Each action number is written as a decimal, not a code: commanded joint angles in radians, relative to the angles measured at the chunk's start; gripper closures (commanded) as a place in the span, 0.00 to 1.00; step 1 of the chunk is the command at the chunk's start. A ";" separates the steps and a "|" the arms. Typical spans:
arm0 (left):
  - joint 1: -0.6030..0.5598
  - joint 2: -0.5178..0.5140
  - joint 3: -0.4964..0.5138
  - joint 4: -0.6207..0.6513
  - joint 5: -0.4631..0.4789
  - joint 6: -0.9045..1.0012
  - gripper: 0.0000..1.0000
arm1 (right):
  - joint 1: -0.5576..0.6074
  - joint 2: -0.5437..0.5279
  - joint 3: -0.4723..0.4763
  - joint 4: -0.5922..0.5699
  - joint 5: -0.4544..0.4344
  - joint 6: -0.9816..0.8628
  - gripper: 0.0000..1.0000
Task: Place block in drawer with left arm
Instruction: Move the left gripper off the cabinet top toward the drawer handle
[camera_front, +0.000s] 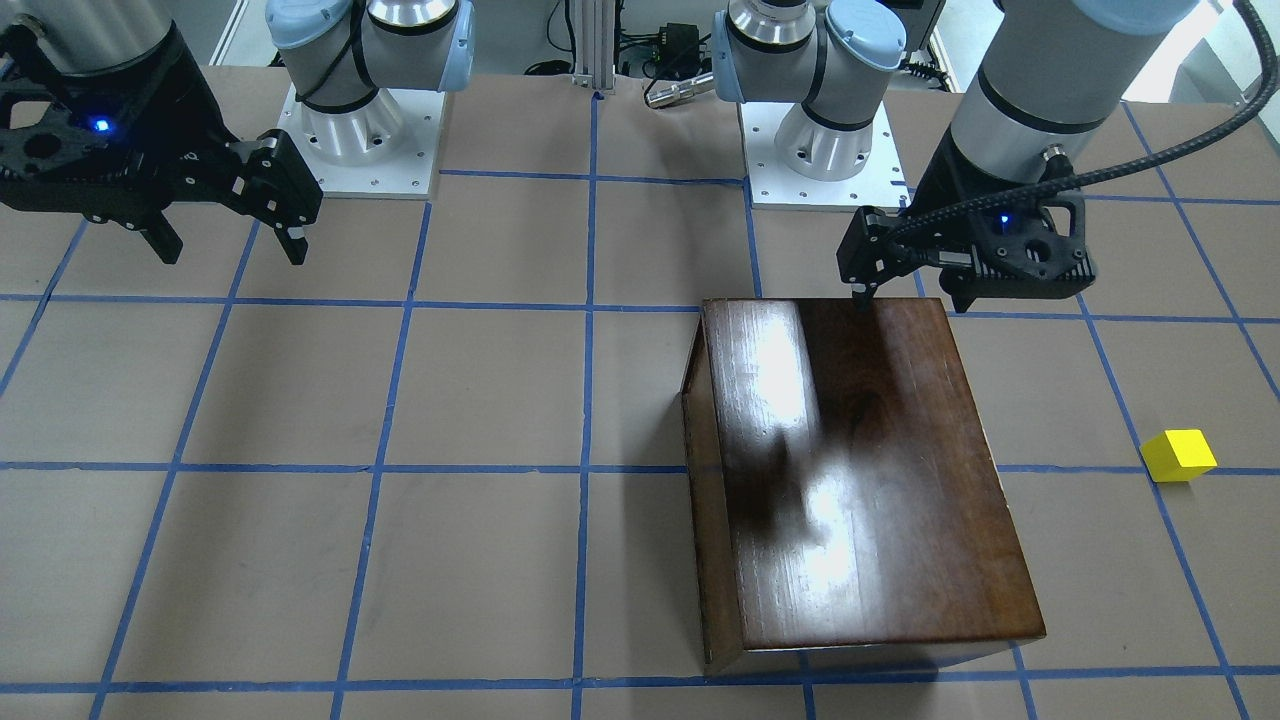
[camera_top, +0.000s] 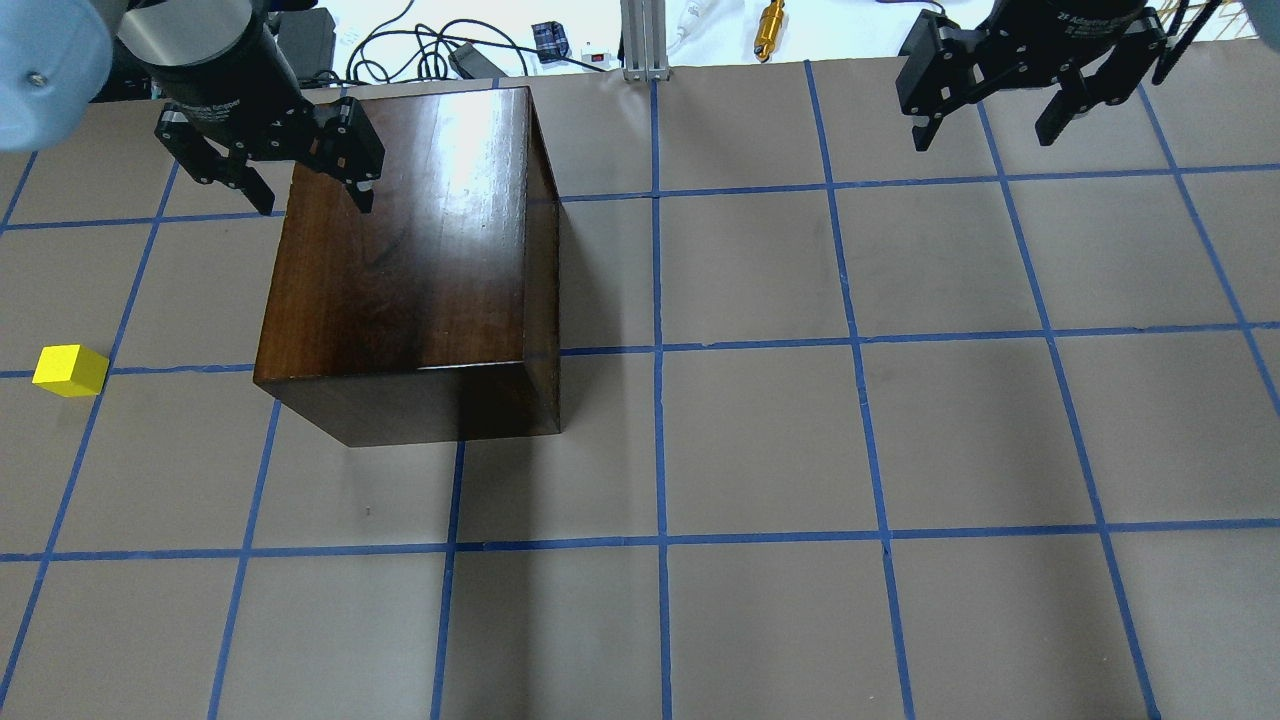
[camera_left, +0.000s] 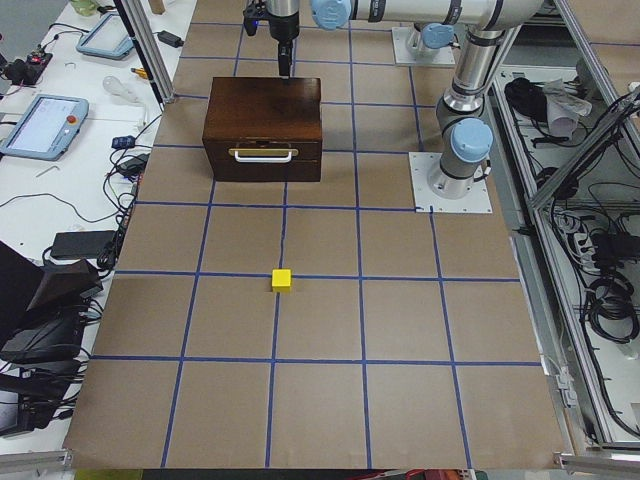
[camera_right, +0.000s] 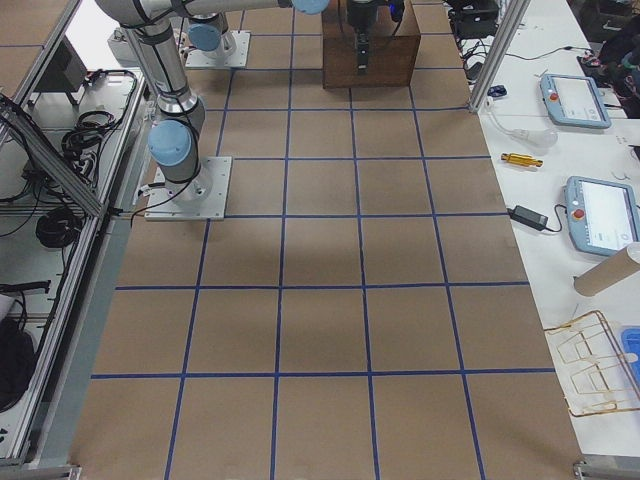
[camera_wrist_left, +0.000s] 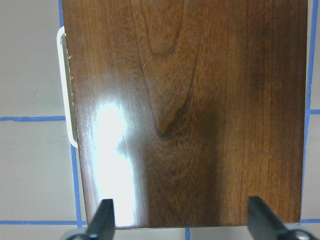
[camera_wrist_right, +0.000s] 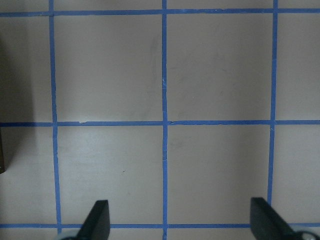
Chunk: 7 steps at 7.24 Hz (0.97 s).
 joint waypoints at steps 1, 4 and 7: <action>0.048 0.000 -0.001 0.002 -0.010 0.023 0.07 | 0.001 -0.001 0.000 0.000 0.001 0.000 0.00; 0.154 0.001 -0.004 -0.021 -0.092 0.074 0.00 | 0.001 0.000 0.000 0.000 0.000 0.000 0.00; 0.366 -0.066 -0.024 -0.066 -0.187 0.283 0.00 | 0.001 0.000 0.000 0.000 0.000 0.000 0.00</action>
